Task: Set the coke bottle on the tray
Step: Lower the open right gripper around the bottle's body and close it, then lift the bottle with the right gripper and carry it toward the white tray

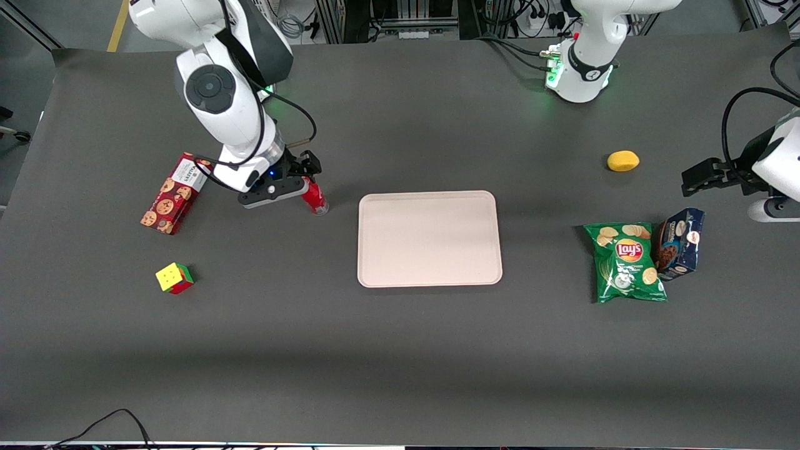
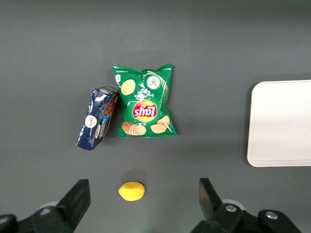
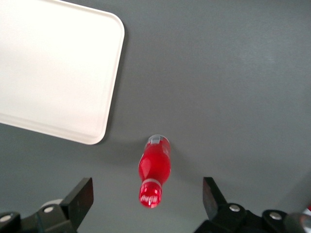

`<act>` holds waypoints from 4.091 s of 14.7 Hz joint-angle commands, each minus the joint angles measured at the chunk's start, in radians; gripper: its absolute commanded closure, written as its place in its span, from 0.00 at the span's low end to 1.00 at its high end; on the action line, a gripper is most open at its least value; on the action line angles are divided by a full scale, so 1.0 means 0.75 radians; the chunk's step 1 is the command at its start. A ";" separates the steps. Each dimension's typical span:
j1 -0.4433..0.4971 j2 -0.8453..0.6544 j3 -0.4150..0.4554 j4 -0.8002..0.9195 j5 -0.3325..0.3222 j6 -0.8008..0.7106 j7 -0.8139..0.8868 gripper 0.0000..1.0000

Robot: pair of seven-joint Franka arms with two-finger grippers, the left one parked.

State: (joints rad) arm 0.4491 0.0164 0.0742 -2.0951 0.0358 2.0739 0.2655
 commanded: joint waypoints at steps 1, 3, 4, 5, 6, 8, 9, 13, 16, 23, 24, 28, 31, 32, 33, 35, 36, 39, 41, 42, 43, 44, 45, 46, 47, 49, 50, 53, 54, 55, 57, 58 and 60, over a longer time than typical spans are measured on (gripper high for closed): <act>-0.008 -0.032 0.022 -0.156 0.016 0.178 0.020 0.00; -0.008 -0.034 0.026 -0.201 0.016 0.217 0.032 0.00; -0.008 -0.036 0.028 -0.233 0.016 0.245 0.055 0.00; -0.010 -0.036 0.050 -0.260 0.016 0.284 0.067 0.00; -0.014 -0.032 0.061 -0.293 0.016 0.337 0.071 0.00; -0.014 -0.026 0.061 -0.334 0.016 0.401 0.071 0.00; -0.014 -0.024 0.061 -0.344 0.016 0.415 0.071 0.00; -0.014 0.003 0.061 -0.387 0.016 0.474 0.069 0.00; -0.014 0.033 0.061 -0.395 0.016 0.475 0.071 0.00; -0.014 0.048 0.065 -0.397 0.016 0.468 0.071 0.00; -0.014 0.048 0.065 -0.399 0.016 0.468 0.073 0.02; -0.014 0.052 0.067 -0.407 0.016 0.462 0.075 0.05; -0.014 0.050 0.067 -0.410 0.016 0.448 0.075 0.05; -0.014 0.052 0.073 -0.410 0.016 0.448 0.075 0.06; -0.014 0.052 0.075 -0.410 0.016 0.446 0.075 0.10; -0.014 0.052 0.091 -0.408 0.016 0.446 0.116 0.23; -0.014 0.052 0.112 -0.405 0.016 0.446 0.149 0.30; -0.014 0.052 0.134 -0.399 0.016 0.446 0.204 0.62; -0.016 0.050 0.134 -0.395 0.016 0.444 0.186 0.73; -0.016 0.048 0.134 -0.393 0.016 0.434 0.186 0.89; -0.016 0.040 0.134 -0.391 0.016 0.426 0.186 1.00; -0.016 0.031 0.134 -0.387 0.014 0.411 0.182 1.00; -0.016 0.027 0.134 -0.361 0.014 0.383 0.180 1.00; -0.016 0.027 0.138 -0.308 0.014 0.314 0.178 1.00; -0.016 0.027 0.138 -0.226 0.014 0.196 0.180 1.00; -0.024 0.021 0.130 -0.012 0.014 -0.083 0.178 1.00; -0.028 0.007 0.124 0.086 0.014 -0.173 0.178 1.00; -0.030 -0.008 0.116 0.373 0.016 -0.437 0.129 1.00; -0.030 -0.008 0.112 0.453 0.016 -0.502 0.121 1.00; -0.030 -0.003 0.112 0.508 0.016 -0.552 0.118 1.00; -0.028 0.003 0.114 0.529 0.018 -0.562 0.125 1.00; -0.026 0.013 0.120 0.535 0.020 -0.552 0.141 1.00; -0.012 0.051 0.132 0.600 0.089 -0.550 0.200 1.00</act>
State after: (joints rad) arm 0.4311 -0.0025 0.1619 -1.7261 0.0408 1.6726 0.3812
